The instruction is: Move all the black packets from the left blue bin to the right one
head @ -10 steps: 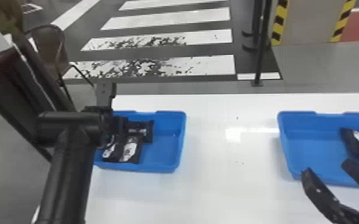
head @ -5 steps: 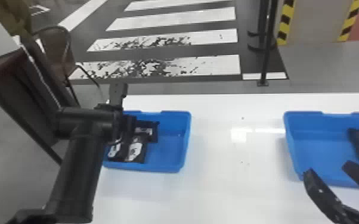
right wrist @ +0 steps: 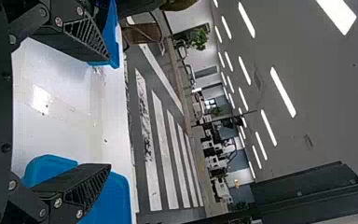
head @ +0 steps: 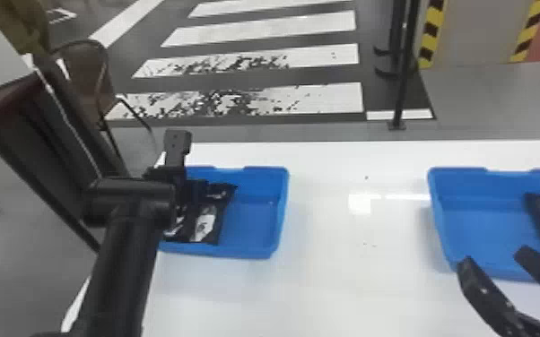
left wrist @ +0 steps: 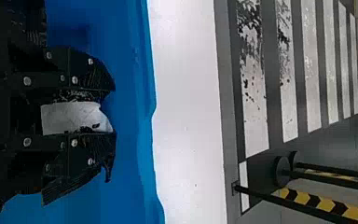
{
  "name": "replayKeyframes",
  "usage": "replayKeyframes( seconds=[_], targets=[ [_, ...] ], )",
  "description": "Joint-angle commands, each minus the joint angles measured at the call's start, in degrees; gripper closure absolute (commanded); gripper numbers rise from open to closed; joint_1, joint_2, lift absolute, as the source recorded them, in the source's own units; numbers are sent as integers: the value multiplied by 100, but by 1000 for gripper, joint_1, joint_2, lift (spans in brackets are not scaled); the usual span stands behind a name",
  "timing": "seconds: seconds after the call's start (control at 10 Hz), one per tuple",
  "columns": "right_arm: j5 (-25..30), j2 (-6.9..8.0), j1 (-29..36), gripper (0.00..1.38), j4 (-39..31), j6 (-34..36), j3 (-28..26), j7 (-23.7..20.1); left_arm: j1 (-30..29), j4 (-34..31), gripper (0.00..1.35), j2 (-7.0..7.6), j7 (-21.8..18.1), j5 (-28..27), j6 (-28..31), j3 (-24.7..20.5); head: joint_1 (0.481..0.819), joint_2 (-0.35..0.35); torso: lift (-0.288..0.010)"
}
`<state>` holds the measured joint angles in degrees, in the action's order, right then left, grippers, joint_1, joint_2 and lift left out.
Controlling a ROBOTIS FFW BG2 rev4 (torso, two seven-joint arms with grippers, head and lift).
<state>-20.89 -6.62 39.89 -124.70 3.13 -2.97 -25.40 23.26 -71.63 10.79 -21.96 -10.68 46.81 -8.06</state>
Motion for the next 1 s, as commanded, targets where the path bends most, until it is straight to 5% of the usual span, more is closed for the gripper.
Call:
replayKeyframes(
  seconds=[0.0, 0.4, 0.9],
  targets=[
    [-24, -6, 18, 226, -10, 10, 0, 0, -230, -395, 1208, -7, -36, 40, -97, -131, 695, 229, -140],
    [-36, -15, 33, 225, -52, 52, 0, -9, -1454, -2856, 1208, -86, -98, 988, -83, -542, 695, 228, -140],
    [-584, -24, -600, 226, 229, 432, 285, -589, -2804, -4038, 1210, -279, -309, 3182, -1138, -291, 695, 166, -140]
  ],
)
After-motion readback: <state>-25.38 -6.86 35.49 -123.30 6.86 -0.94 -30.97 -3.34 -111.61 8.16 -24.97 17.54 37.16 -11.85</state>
